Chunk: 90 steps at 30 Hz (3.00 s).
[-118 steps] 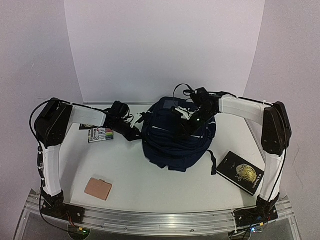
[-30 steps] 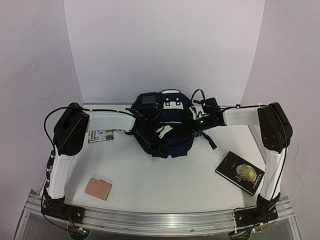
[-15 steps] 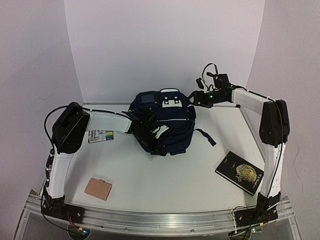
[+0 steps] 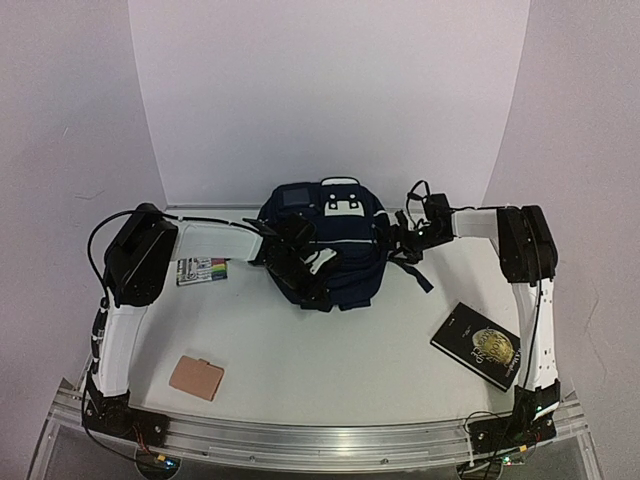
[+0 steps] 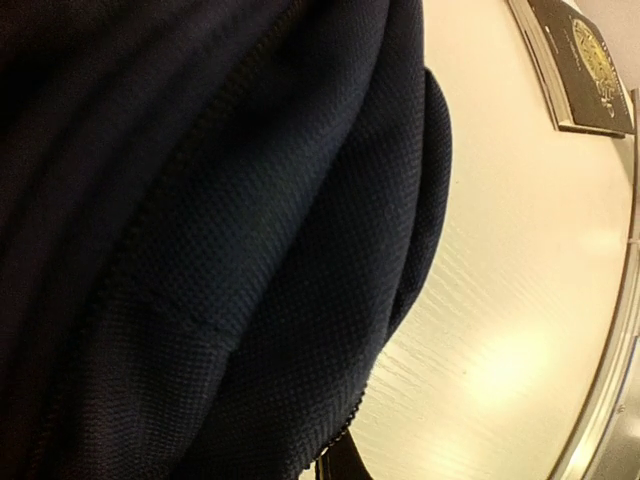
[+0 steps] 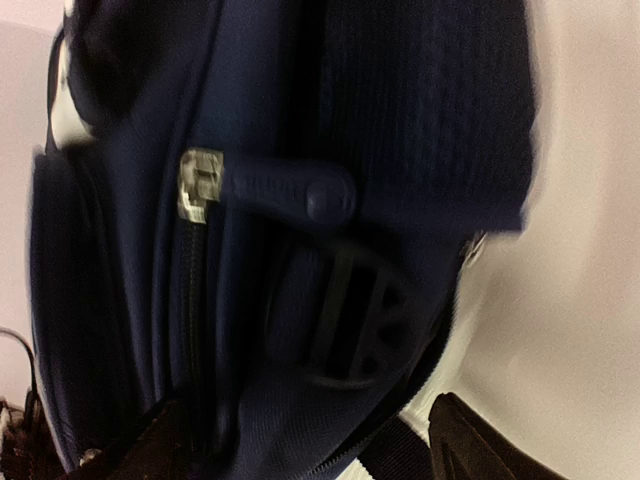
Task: Pack the student bag
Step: Zip the student bag at the center of the board.
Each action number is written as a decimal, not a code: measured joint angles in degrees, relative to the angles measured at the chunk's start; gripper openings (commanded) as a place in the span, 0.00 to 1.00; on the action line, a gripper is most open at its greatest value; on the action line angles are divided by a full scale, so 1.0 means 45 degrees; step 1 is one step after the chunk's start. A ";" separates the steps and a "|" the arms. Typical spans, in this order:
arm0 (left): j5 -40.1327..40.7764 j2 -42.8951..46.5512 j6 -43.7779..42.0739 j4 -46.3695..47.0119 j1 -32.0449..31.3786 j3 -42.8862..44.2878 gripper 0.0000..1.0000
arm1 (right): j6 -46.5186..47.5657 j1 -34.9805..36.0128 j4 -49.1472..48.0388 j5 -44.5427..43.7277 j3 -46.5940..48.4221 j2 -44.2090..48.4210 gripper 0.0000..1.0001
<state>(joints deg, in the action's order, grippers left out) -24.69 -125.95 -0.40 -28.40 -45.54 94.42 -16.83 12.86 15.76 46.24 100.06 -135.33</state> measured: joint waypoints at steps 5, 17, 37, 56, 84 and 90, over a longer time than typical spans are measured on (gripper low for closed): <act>-0.0237 -0.0034 0.0371 -0.1089 -0.0011 0.0987 0.00 | -0.2895 0.0006 -0.2677 0.1367 -0.2074 0.0431 0.45; -0.0731 -0.0193 0.1653 -0.2412 -0.0346 0.1875 0.02 | -0.8426 0.0404 -0.7267 0.1323 -0.5079 0.1417 0.00; 0.0292 -0.2544 0.3714 -0.2440 -0.1514 0.5539 0.33 | -1.1667 0.1148 -0.9908 -0.1298 -0.7560 0.2739 0.32; 0.0251 0.3885 0.5224 0.0811 0.0345 -0.0784 0.66 | 0.0717 0.1104 -0.2162 -0.2346 -0.7296 0.9434 0.66; 0.2875 0.5289 0.5402 0.0170 0.0996 -0.3143 0.65 | 0.2322 0.5543 -0.1197 -0.4586 -0.7530 0.6590 0.18; 0.2832 0.5289 0.4842 0.0170 0.0972 -0.3139 0.68 | 0.2161 0.5543 -0.1173 -0.4855 -0.7510 0.6489 0.00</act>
<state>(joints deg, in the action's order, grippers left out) -11.95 -102.15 21.39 -27.63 -41.17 80.29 -7.11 37.80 10.49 24.39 66.26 -106.13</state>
